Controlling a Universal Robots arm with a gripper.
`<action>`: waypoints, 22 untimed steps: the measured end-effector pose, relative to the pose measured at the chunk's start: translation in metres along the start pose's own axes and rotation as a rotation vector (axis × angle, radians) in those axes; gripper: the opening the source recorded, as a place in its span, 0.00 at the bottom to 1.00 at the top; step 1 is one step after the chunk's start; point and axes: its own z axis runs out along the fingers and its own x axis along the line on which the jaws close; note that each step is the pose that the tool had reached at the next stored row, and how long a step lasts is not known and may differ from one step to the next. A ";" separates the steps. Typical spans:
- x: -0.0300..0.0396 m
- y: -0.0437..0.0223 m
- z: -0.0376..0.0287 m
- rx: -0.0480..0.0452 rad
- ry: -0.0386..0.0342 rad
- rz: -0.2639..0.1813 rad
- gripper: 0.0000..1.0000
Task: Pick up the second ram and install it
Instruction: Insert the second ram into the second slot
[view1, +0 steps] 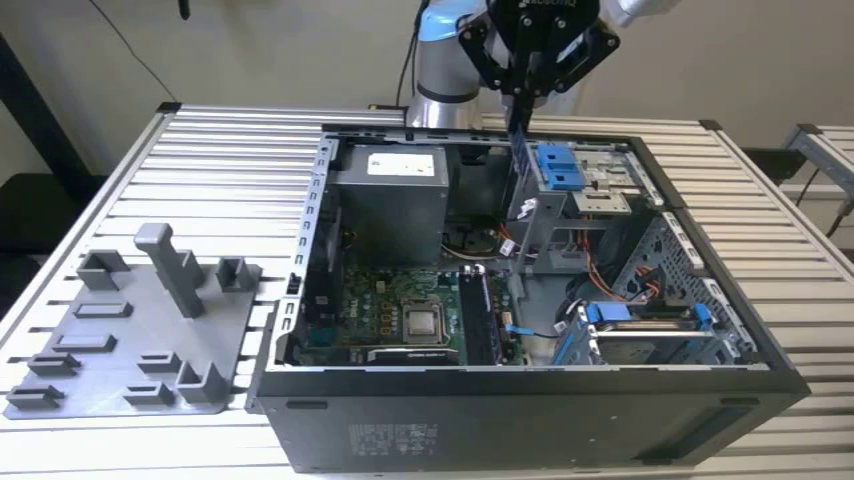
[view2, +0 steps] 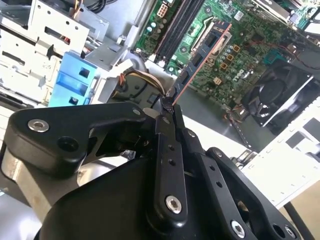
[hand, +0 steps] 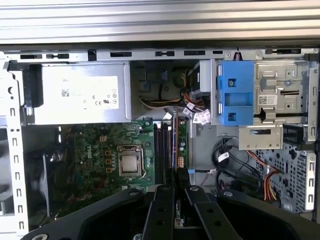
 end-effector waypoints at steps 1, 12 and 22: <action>0.0000 -0.0002 0.0005 0.0001 0.0004 0.000 0.14; 0.0001 -0.0023 0.0109 0.0000 0.0004 0.000 0.14; 0.0001 -0.0062 0.0202 -0.0002 -0.0012 0.000 0.14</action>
